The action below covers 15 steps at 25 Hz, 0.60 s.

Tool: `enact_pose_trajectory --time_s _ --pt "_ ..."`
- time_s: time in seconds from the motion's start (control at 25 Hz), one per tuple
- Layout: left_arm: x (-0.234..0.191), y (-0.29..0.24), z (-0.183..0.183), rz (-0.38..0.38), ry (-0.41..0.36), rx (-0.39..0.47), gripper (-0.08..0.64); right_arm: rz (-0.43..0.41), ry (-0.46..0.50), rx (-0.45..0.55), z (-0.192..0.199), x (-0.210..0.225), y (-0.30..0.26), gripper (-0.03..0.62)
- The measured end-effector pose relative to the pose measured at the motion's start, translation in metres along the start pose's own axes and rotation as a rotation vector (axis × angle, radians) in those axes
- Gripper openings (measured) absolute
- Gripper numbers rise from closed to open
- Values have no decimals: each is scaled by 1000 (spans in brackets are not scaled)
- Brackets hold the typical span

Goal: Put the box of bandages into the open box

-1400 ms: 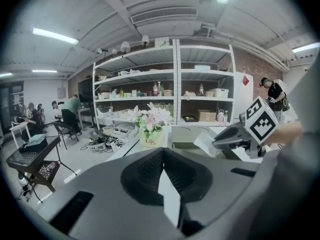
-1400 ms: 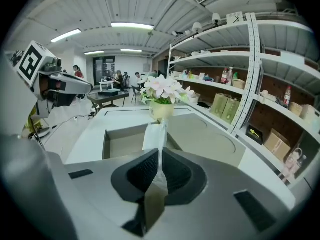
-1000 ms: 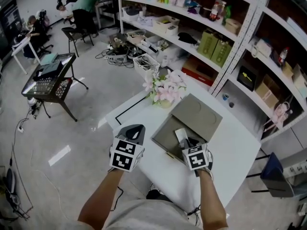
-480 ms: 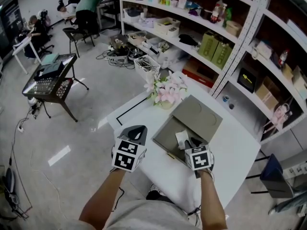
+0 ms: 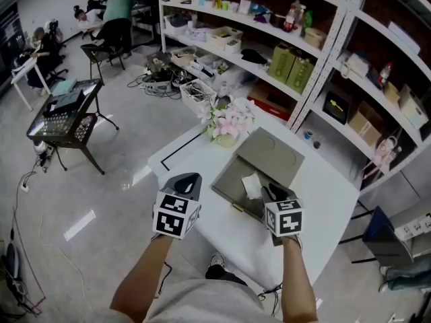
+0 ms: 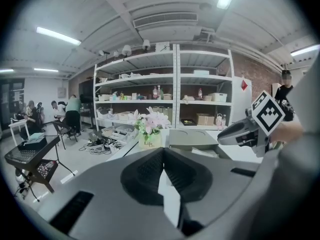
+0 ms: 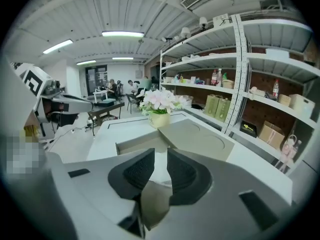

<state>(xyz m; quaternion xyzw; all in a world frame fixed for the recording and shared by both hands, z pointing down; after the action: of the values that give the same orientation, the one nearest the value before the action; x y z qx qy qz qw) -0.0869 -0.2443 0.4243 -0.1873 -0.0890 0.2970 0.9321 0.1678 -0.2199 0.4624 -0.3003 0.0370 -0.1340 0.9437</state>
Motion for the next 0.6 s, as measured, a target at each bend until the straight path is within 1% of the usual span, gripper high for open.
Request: enact_pose_trajectory --time_s 0.32,0.6 --pt "7 31 7 3 -14 23 2 23 -51 132 -8 -17 56 66" --pt "11 59 13 11 -13 43 2 54 -65 209 -5 -37 100 46"
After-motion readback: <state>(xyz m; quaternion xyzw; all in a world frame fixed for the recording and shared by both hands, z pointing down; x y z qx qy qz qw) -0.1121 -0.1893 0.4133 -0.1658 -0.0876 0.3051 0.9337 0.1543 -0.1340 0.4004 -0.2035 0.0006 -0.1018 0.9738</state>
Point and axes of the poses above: the fingertips, and each gripper's own axes: y backward along the fingers, x to its right, z out of its underside, the point moved 7 cm from there along y, backward along the fingers, and after that the axes turned 3 degrees about -y, right-handed, at the moved point
